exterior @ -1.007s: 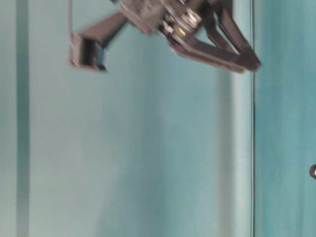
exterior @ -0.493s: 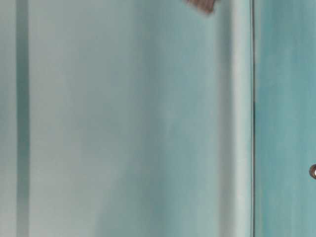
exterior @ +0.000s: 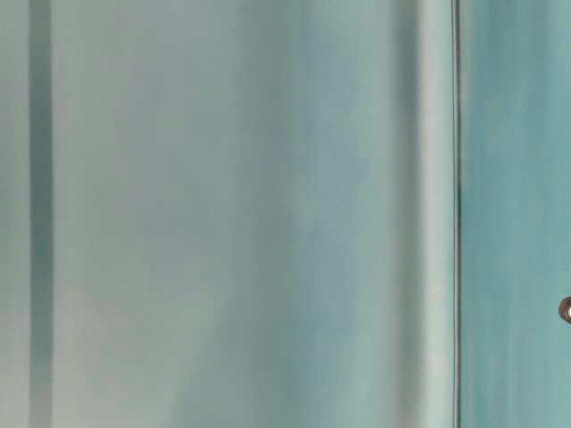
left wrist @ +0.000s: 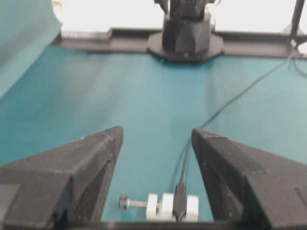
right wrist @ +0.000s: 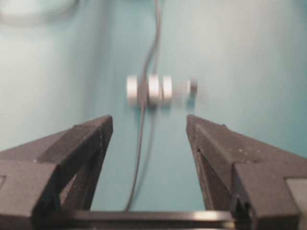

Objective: Insert the USB cable into the female connector supported by the left arm.

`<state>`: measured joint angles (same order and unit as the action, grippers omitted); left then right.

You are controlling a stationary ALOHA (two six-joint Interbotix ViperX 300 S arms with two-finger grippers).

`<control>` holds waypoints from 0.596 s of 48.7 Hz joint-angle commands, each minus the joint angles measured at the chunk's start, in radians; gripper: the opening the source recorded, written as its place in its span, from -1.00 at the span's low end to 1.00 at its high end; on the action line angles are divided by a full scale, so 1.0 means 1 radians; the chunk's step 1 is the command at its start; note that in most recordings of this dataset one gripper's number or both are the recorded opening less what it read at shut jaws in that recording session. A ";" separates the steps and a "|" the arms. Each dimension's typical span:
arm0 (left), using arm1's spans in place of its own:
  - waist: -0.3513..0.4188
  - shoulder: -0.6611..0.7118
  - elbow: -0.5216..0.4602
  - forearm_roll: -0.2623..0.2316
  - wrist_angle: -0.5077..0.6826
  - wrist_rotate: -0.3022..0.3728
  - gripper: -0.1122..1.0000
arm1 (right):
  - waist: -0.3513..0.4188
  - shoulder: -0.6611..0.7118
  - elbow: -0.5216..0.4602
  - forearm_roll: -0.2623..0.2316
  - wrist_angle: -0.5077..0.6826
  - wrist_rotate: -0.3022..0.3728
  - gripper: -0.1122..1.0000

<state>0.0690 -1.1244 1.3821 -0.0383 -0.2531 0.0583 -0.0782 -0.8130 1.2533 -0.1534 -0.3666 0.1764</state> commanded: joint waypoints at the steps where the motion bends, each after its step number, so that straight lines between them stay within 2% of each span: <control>1: -0.005 0.008 -0.021 -0.002 -0.057 -0.005 0.53 | 0.002 -0.112 0.015 0.002 -0.011 0.002 0.42; 12: -0.003 0.008 0.043 0.003 -0.152 0.000 0.54 | 0.002 -0.419 0.117 0.000 -0.011 0.000 0.42; 19: -0.002 0.011 0.046 0.003 -0.135 0.005 0.53 | -0.002 -0.476 0.150 -0.003 0.009 0.008 0.42; 23: 0.000 0.011 0.034 0.003 -0.095 0.003 0.54 | -0.003 -0.457 0.152 -0.005 0.101 0.005 0.42; 29: 0.005 0.014 -0.011 0.003 0.049 0.003 0.54 | 0.009 -0.396 0.115 -0.026 0.344 -0.003 0.42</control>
<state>0.0675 -1.1244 1.4205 -0.0368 -0.2715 0.0598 -0.0782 -1.2548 1.4128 -0.1657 -0.1319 0.1764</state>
